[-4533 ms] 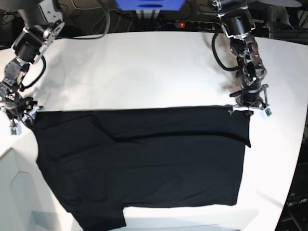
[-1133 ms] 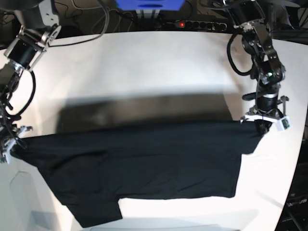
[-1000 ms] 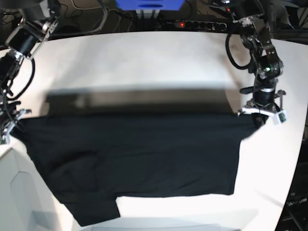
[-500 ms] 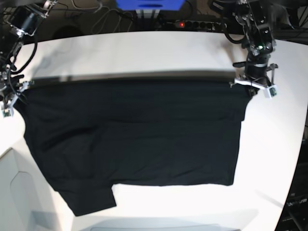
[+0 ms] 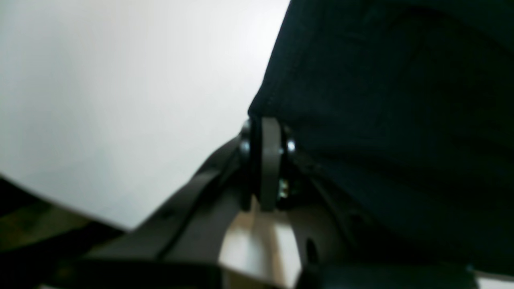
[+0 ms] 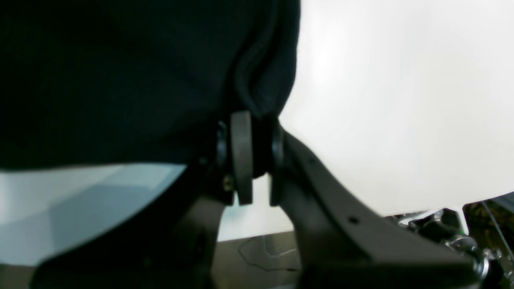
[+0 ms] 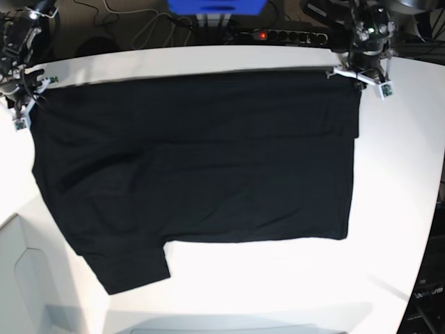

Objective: Fold the T-shirt properly
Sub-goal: 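Move both grippers to the hem corners and grasp them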

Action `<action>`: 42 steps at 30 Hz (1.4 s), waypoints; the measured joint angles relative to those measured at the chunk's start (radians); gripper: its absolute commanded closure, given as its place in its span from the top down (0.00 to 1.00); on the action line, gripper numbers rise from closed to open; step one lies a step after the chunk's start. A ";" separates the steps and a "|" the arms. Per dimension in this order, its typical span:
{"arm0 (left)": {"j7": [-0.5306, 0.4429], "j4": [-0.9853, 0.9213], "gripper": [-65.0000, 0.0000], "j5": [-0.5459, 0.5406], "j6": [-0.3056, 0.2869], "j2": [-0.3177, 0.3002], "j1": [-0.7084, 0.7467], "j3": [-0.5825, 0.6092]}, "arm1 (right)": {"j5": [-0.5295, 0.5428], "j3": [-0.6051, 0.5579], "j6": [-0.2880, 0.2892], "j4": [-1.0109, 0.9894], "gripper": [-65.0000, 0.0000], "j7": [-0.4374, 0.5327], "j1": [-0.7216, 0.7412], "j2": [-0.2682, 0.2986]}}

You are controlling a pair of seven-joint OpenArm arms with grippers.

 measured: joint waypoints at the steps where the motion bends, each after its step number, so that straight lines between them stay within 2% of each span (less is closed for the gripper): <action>1: 0.000 0.000 0.00 0.000 0.000 0.000 0.002 0.000 | 0.003 0.014 0.000 0.000 0.00 -0.001 -0.005 -0.005; 6: -0.001 0.007 0.00 -0.016 -0.006 -0.004 0.019 -0.038 | -0.001 0.036 0.000 0.029 0.00 -0.002 -0.058 -0.020; 10: 0.000 0.006 0.00 -0.011 -0.005 0.000 0.020 -0.077 | 0.002 0.047 0.000 0.069 0.00 -0.004 -0.094 -0.054; 16: 0.000 0.003 0.01 -0.011 -0.005 0.000 0.026 -0.078 | -0.001 0.047 0.000 0.072 0.00 -0.007 -0.093 -0.057; 20: 0.007 0.003 0.02 -0.011 -0.005 0.000 0.031 -0.077 | -0.002 0.047 0.000 0.073 0.15 -0.007 -0.092 -0.057; 23: 0.007 0.004 0.13 -0.010 -0.005 0.000 0.045 -0.077 | -0.005 0.047 0.000 0.075 0.30 -0.007 -0.092 -0.056; 26: 0.007 0.004 0.35 -0.004 -0.004 0.000 0.056 -0.079 | -0.003 0.064 0.000 0.082 0.40 -0.008 -0.092 -0.055; 30: 0.005 0.005 0.64 0.000 -0.002 0.000 0.056 -0.082 | -0.011 0.126 0.001 0.135 0.43 -0.021 -0.089 -0.067; 33: 0.008 0.016 0.79 0.000 0.001 0.000 0.055 -0.082 | -0.006 0.128 0.001 0.181 0.43 -0.023 -0.070 -0.080; 38: -0.008 0.113 0.81 0.000 0.003 -0.002 0.043 -0.084 | -0.008 0.121 0.001 0.211 0.44 -0.022 0.024 -0.080; 42: 0.009 0.126 0.81 0.001 0.003 -0.008 -0.053 -0.084 | -0.023 0.059 -0.001 0.161 0.44 -0.032 0.173 -0.074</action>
